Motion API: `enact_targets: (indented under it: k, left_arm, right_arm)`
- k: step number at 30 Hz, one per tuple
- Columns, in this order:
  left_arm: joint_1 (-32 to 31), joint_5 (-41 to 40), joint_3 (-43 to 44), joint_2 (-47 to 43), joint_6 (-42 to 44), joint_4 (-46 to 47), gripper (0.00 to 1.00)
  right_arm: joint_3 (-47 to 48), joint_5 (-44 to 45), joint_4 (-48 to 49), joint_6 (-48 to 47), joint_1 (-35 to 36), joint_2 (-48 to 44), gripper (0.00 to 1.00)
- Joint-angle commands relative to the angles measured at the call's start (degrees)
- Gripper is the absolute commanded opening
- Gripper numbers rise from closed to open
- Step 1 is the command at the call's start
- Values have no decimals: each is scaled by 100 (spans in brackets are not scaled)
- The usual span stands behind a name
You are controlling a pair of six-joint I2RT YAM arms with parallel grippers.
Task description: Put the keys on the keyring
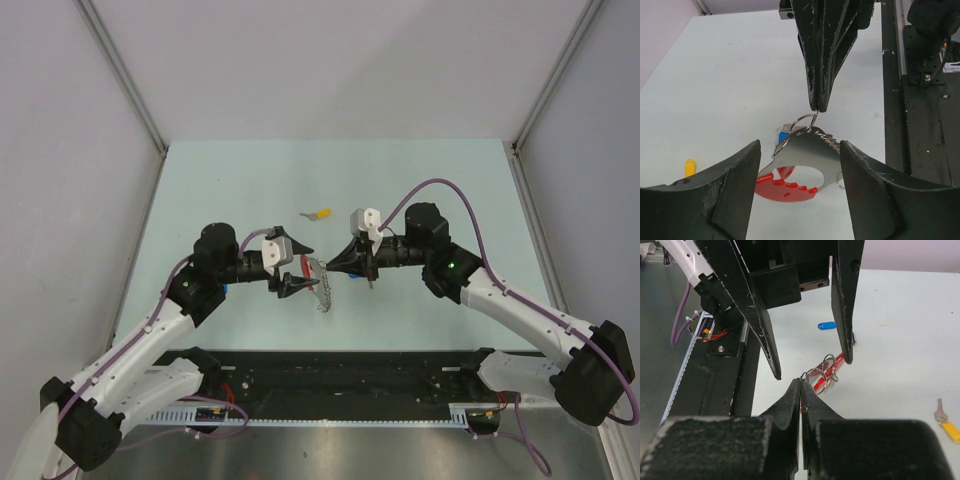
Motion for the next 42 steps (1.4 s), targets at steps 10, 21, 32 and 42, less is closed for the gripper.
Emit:
enact_targets:
  k: [10,21,32,42]
  left_arm:
    - [-44,873,163,489,220,-115,64]
    - [-36,1330,110,550,-122,104,31]
    - [-44,1173,57,313,-245,140,0]
    - [-36,425,136,216,-333,-150,0]
  right_arm:
    - [54,-597,597,167,87,78,0]
    - [46,-668,746,220,113,341,0]
    - [54,209,106,-61,148,70,29]
    - [54,2704,-484,-755,964,-590,37]
